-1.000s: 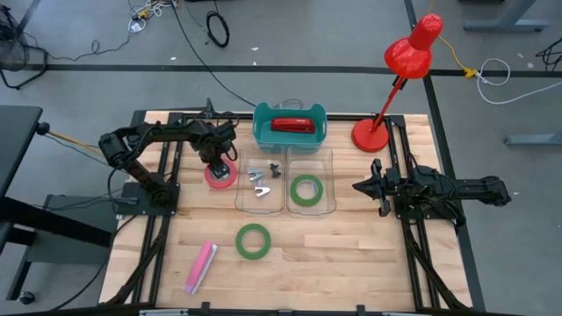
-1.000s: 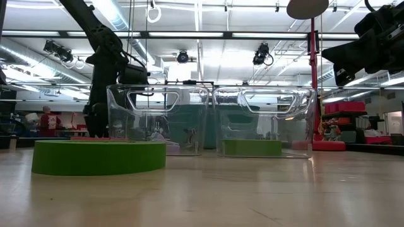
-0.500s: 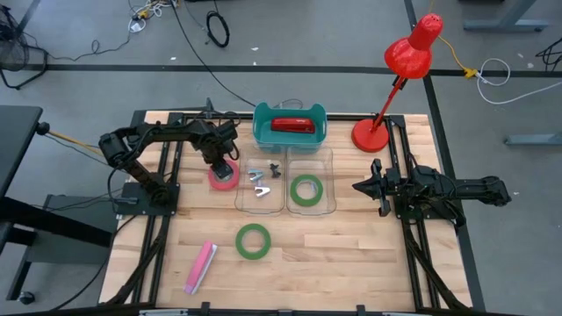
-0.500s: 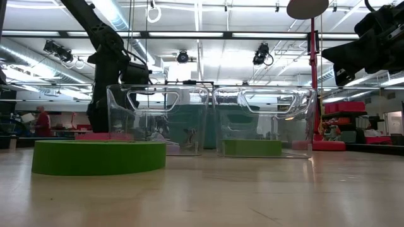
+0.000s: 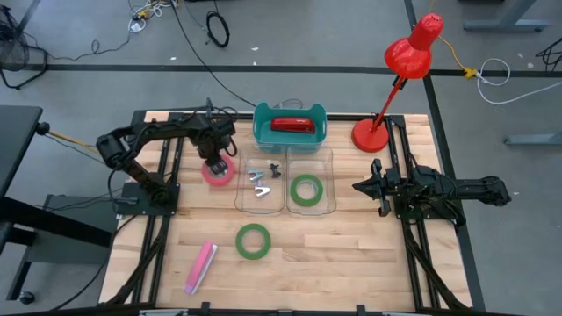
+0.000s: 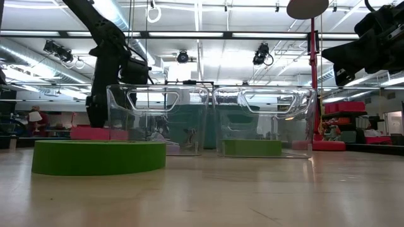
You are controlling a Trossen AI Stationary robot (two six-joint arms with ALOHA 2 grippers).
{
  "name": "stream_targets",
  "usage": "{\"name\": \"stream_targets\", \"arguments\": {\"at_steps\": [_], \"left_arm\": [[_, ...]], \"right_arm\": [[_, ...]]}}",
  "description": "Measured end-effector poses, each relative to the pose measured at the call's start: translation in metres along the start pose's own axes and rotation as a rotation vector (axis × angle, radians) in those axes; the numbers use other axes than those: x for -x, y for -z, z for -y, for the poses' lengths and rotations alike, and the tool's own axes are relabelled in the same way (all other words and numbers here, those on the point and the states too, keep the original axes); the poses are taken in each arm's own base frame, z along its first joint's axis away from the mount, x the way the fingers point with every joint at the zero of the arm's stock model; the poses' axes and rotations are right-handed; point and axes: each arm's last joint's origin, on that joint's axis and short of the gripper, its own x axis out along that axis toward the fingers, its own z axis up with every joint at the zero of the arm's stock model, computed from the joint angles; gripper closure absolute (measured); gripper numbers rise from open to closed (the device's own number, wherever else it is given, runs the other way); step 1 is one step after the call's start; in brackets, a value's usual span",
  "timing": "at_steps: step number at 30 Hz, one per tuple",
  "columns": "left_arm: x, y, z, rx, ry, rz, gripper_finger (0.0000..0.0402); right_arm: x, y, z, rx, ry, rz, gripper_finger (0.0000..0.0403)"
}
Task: Pick and place Stapler, Stapler remover, tape
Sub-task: Put the pink tape into the right transparent bin
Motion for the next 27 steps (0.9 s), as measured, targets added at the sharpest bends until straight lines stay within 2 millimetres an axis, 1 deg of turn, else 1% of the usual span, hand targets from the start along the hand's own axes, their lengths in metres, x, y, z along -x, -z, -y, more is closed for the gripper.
{"name": "stream_targets", "arguments": {"at_steps": [3,9,15,19,23,27], "left_arm": [[0.006,0.005,-0.003,0.01,0.0,-0.002,0.0307],[0.022,0.012,-0.006,0.049,-0.002,0.067,0.0309],[0.039,0.024,-0.008,0.06,-0.023,0.102,0.0307],[0.05,0.031,-0.008,0.082,-0.022,0.156,0.0311],[0.066,0.029,-0.007,0.083,-0.014,0.21,0.0308],[0.092,0.021,-0.005,0.07,-0.01,0.293,0.0311]], "right_arm": [[0.0,0.0,0.0,0.0,0.0,0.0,0.0396],[0.0,0.0,0.0,0.0,0.0,0.0,0.0396],[0.0,0.0,0.0,0.0,0.0,0.0,0.0396],[0.0,0.0,0.0,0.0,0.0,0.0,0.0396],[0.0,0.0,0.0,0.0,0.0,0.001,0.0396],[0.0,0.0,0.0,0.0,0.0,0.0,0.0396]]}}
